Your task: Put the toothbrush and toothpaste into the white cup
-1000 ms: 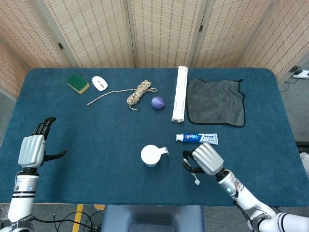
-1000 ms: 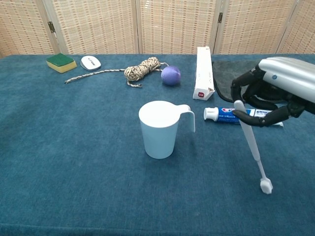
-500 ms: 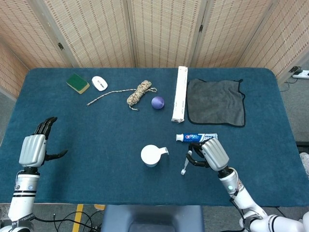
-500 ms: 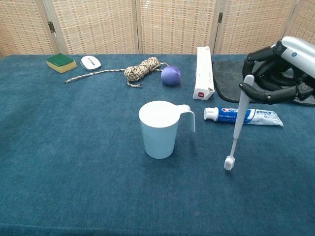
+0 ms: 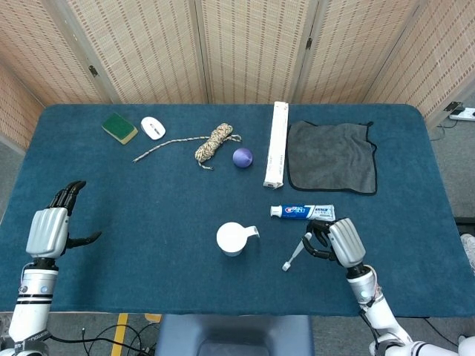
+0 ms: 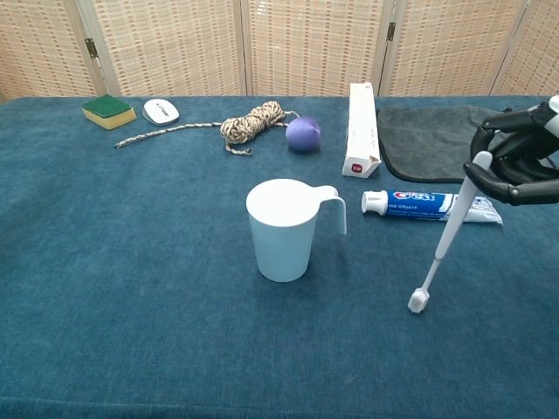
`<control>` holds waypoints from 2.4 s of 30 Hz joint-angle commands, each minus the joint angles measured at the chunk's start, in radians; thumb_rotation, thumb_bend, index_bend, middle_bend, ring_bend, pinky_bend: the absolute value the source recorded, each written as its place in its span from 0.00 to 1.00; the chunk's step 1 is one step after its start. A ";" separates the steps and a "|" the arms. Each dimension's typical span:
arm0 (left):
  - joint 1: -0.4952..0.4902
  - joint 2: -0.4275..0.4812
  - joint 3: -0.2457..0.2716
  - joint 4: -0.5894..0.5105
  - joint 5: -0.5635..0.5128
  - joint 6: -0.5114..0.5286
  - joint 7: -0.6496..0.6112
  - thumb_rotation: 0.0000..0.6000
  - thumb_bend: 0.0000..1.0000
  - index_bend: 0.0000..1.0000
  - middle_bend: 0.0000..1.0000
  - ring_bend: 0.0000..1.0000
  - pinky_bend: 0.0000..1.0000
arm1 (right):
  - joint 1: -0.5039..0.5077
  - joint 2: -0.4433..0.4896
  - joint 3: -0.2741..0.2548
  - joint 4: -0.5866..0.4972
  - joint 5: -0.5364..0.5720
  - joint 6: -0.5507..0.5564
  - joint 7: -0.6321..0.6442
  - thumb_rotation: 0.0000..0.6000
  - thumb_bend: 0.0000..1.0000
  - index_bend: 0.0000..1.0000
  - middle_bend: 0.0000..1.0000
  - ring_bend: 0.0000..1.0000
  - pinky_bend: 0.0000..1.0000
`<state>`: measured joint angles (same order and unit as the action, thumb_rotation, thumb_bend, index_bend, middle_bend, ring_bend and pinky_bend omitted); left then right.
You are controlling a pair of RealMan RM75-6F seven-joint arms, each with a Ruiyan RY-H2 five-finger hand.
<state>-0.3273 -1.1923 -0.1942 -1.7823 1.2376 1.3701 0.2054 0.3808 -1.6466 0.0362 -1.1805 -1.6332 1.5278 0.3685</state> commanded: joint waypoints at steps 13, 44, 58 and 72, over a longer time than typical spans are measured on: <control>0.001 0.014 0.006 -0.008 0.013 -0.005 0.003 1.00 0.12 0.12 0.15 0.19 0.44 | -0.116 0.148 -0.060 -0.116 0.042 0.000 -0.013 1.00 0.26 0.09 0.87 1.00 0.98; 0.021 0.033 0.008 -0.028 0.017 0.022 0.009 1.00 0.12 0.12 0.15 0.19 0.44 | 0.134 0.292 -0.099 -0.244 -0.105 -0.452 -0.415 1.00 0.26 0.44 0.88 1.00 0.98; 0.028 0.024 0.011 -0.009 0.014 0.019 -0.011 1.00 0.12 0.12 0.15 0.19 0.44 | 0.183 0.237 -0.101 -0.133 -0.092 -0.513 -0.461 1.00 0.30 0.48 0.88 1.00 0.98; 0.035 0.022 0.018 0.023 0.014 0.003 -0.052 1.00 0.12 0.12 0.15 0.19 0.44 | 0.210 0.214 -0.122 -0.107 -0.099 -0.547 -0.554 1.00 0.31 0.48 0.88 1.00 0.98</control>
<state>-0.2927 -1.1703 -0.1770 -1.7601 1.2505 1.3735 0.1546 0.5901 -1.4313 -0.0836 -1.2883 -1.7334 0.9830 -0.1825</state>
